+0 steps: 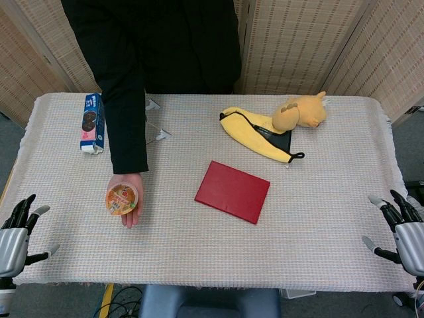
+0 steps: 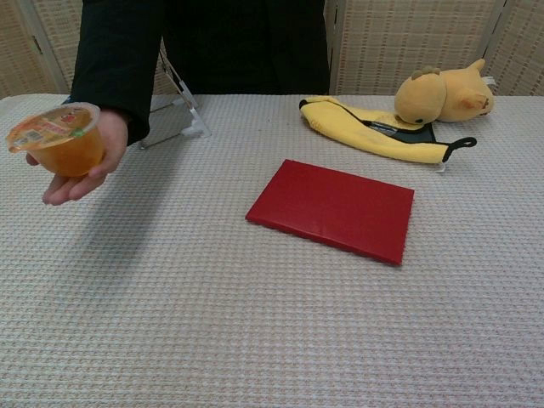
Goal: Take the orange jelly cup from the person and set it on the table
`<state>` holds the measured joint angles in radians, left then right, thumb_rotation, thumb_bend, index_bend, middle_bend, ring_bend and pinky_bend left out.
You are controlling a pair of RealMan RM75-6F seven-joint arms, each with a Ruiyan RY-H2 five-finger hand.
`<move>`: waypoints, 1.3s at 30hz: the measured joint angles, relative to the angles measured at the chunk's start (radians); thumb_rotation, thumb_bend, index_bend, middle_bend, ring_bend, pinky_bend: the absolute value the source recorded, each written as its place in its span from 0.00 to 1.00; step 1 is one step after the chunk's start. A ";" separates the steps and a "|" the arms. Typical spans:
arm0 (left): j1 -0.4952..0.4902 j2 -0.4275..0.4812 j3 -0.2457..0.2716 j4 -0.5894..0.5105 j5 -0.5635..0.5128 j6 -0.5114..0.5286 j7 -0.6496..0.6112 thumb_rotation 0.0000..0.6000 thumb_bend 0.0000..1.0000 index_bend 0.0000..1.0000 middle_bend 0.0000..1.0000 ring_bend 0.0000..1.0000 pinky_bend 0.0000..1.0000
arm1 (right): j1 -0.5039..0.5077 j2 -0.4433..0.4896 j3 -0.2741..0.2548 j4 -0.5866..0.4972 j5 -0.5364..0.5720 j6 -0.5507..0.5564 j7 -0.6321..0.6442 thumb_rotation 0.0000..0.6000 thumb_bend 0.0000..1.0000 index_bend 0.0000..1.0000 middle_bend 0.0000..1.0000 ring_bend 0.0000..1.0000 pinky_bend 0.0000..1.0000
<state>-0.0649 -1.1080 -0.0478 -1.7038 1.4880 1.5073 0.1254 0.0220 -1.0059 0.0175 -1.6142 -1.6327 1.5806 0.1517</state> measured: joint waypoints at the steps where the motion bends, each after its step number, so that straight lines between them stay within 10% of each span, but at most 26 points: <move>1: -0.002 0.000 0.000 -0.001 0.000 -0.003 0.003 1.00 0.10 0.24 0.05 0.05 0.30 | 0.001 -0.001 0.000 0.001 0.001 -0.002 0.001 1.00 0.21 0.14 0.24 0.07 0.16; 17: -0.124 0.077 -0.035 -0.030 0.076 -0.101 -0.044 1.00 0.10 0.07 0.00 0.03 0.29 | -0.005 0.032 0.011 -0.040 -0.016 0.036 -0.028 1.00 0.21 0.14 0.24 0.07 0.16; 39: -0.498 0.125 -0.123 -0.118 -0.062 -0.582 0.071 1.00 0.10 0.14 0.00 0.01 0.29 | -0.020 0.048 0.006 -0.066 -0.003 0.036 -0.060 1.00 0.21 0.14 0.24 0.07 0.16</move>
<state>-0.5633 -0.9825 -0.1707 -1.8213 1.4263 0.9250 0.1962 0.0024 -0.9584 0.0237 -1.6806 -1.6356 1.6166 0.0916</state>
